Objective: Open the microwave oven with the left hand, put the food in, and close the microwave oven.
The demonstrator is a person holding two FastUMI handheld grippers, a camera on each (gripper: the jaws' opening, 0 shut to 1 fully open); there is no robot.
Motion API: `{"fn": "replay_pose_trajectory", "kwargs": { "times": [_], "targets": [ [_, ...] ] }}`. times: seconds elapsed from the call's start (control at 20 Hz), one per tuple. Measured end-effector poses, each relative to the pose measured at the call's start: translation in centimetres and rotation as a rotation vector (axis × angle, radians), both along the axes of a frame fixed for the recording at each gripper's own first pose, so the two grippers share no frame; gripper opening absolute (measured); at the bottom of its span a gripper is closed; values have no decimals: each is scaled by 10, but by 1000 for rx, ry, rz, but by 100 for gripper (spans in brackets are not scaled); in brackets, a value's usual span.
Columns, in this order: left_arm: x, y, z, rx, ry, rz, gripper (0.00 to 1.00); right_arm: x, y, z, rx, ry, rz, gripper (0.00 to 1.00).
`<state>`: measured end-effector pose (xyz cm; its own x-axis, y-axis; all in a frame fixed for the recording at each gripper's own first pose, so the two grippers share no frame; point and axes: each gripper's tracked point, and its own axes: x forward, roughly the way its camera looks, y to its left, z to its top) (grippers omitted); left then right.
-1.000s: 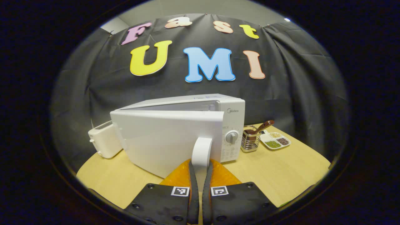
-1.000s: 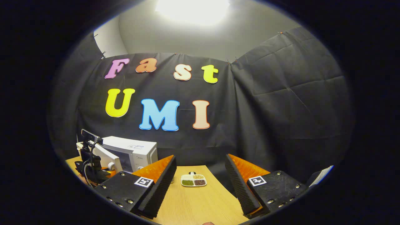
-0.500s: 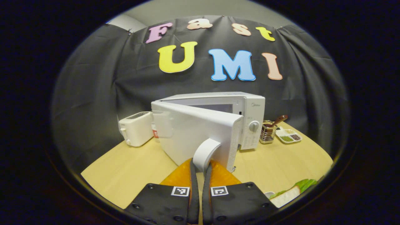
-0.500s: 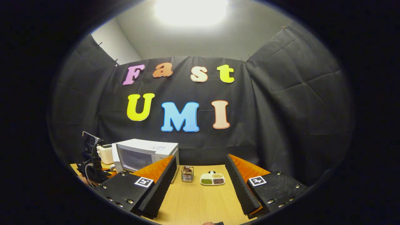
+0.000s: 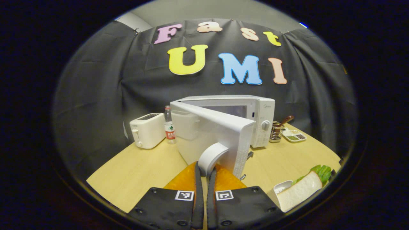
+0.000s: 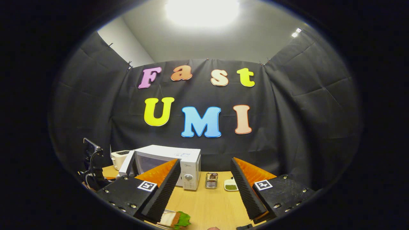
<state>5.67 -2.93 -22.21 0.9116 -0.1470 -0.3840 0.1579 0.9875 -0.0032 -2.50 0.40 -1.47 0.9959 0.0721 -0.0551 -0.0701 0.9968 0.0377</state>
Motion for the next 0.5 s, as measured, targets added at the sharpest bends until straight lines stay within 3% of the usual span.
{"fn": "replay_pose_trajectory", "kwargs": {
  "times": [0.5],
  "targets": [
    [-8,77,-3,-14,0,-68,10,-6,90,5,1,-5,-15,95]
  ]
}}
